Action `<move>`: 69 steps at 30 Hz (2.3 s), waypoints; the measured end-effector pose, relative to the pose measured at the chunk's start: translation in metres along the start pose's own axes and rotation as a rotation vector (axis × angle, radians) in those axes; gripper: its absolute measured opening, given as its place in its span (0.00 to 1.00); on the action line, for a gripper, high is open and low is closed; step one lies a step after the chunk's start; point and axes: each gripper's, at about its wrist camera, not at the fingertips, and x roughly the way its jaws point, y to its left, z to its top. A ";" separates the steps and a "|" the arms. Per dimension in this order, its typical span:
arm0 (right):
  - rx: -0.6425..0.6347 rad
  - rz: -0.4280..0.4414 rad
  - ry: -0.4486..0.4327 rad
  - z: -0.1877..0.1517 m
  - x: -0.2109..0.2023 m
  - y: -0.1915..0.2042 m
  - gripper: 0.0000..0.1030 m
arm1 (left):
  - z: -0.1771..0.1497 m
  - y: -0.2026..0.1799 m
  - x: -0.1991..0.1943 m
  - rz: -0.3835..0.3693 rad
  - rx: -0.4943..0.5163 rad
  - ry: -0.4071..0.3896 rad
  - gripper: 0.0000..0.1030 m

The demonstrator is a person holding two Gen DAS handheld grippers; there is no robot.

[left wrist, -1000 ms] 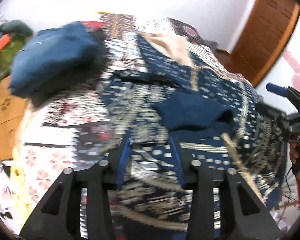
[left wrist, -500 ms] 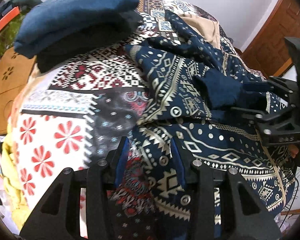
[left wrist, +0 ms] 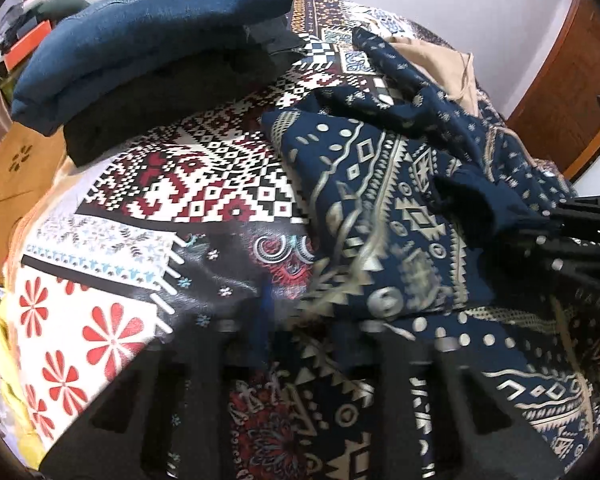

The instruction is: Fold large clothes

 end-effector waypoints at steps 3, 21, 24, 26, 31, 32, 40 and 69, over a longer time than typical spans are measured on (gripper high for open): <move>0.041 -0.009 -0.092 0.005 -0.028 -0.010 0.10 | 0.003 0.003 -0.009 0.028 -0.016 -0.042 0.09; 0.329 -0.070 -0.404 -0.012 -0.139 -0.110 0.09 | 0.004 0.031 -0.053 0.095 -0.097 -0.127 0.09; 0.381 -0.078 -0.343 -0.031 -0.129 -0.131 0.09 | -0.003 0.033 -0.046 0.093 -0.115 -0.102 0.09; 0.404 -0.092 -0.308 -0.043 -0.121 -0.141 0.09 | -0.005 0.033 -0.044 0.094 -0.119 -0.093 0.09; 0.449 -0.065 -0.216 -0.071 -0.102 -0.158 0.09 | -0.007 0.032 -0.039 0.105 -0.114 -0.085 0.09; 0.451 -0.063 -0.198 -0.074 -0.098 -0.159 0.09 | -0.007 0.032 -0.039 0.105 -0.115 -0.083 0.09; 0.433 -0.036 -0.083 -0.095 -0.081 -0.156 0.09 | -0.015 0.030 -0.034 0.095 -0.097 -0.037 0.11; 0.512 -0.294 -0.308 -0.122 -0.184 -0.182 0.61 | 0.014 -0.061 -0.128 0.054 0.109 -0.244 0.60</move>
